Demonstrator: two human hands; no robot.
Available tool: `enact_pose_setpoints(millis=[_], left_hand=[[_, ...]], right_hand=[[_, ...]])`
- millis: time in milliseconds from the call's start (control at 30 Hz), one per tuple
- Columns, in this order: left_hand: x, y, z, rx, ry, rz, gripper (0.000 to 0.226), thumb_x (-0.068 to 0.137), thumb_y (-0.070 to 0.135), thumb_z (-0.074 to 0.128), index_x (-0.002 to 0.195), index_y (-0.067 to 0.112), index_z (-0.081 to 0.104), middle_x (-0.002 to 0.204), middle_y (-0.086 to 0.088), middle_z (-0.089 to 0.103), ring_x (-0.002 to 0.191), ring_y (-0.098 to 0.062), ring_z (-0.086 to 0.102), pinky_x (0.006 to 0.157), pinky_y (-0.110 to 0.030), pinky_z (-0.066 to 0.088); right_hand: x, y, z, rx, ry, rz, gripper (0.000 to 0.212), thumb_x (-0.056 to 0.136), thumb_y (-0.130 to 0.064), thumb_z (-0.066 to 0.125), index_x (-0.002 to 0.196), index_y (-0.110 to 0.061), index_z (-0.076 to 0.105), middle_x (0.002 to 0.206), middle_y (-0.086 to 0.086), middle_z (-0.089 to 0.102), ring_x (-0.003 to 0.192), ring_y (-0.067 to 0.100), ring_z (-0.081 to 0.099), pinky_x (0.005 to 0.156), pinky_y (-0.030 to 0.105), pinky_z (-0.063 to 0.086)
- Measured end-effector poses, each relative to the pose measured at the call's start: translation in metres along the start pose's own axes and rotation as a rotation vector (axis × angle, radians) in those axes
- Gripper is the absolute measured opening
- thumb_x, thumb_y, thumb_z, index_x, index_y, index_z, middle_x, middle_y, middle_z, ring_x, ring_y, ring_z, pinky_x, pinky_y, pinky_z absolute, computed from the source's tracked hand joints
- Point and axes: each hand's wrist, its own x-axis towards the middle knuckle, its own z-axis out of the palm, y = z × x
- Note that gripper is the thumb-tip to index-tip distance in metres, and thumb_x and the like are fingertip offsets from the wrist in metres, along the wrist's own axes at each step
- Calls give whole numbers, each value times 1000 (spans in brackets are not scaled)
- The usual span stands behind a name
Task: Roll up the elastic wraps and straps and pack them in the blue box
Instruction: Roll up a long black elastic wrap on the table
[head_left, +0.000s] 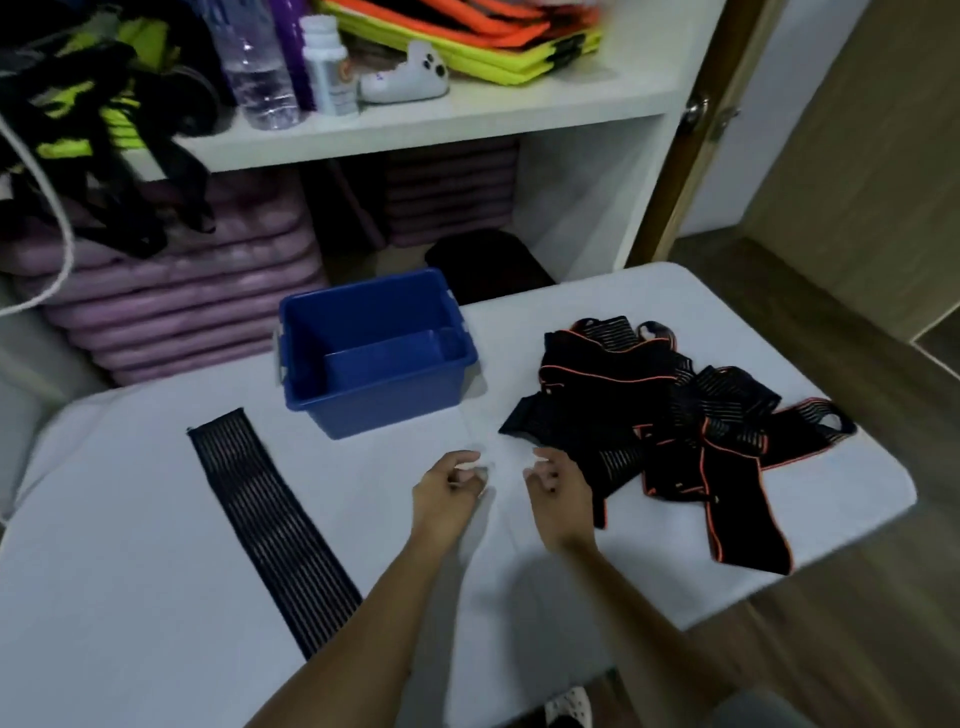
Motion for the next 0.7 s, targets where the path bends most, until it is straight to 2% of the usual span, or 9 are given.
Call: enact_pose_setpoints(millis=[67,167,300,500,600,700], left_hand=[[15,10,20,-41,-8,-36,15,86,22,62,98,30,63,89,-8,71,79,-23,67,79,-29,55],[40,20,44,-121,31,-147,17,88,24,59,105,28,59,90,-10,70,72,-22,64,76,-30,55],[74,23,69,-165,98,-258,26,86,29,60,112,26,57,107,-6,67,94,-25,66,92,-40,52],[106,22,90,-149,162,-352,32,86,34,60,116,24,57,116,-6,65,103,-26,63,96,-40,49],[112,28,96,-211,250,-385,32,85,24,65,115,18,59,112,-6,66,102,-25,63,95,-37,49],[112,34,97,-252,334,-368,34,82,11,68,114,18,58,101,-6,66,96,-25,64,92,-36,51]], right_hand=[[23,-8,-17,-53,34,-23,29,89,-15,59,118,-14,57,106,8,58,93,20,56,90,38,49],[63,-15,-31,-171,3,-115,31,90,-16,57,121,-12,56,112,11,57,105,24,53,95,37,44],[114,-23,-29,-357,-139,-238,37,91,-21,56,127,-13,54,122,12,56,112,29,48,96,33,36],[153,-18,-5,-556,-356,-264,42,92,-31,53,132,-20,47,132,7,51,120,28,42,101,39,37],[159,-16,0,-536,-373,-244,42,91,-28,55,132,-21,47,132,7,51,122,28,42,102,40,35],[165,-18,-1,-380,-376,-197,44,86,-22,62,128,-17,51,124,10,58,119,28,50,102,40,40]])
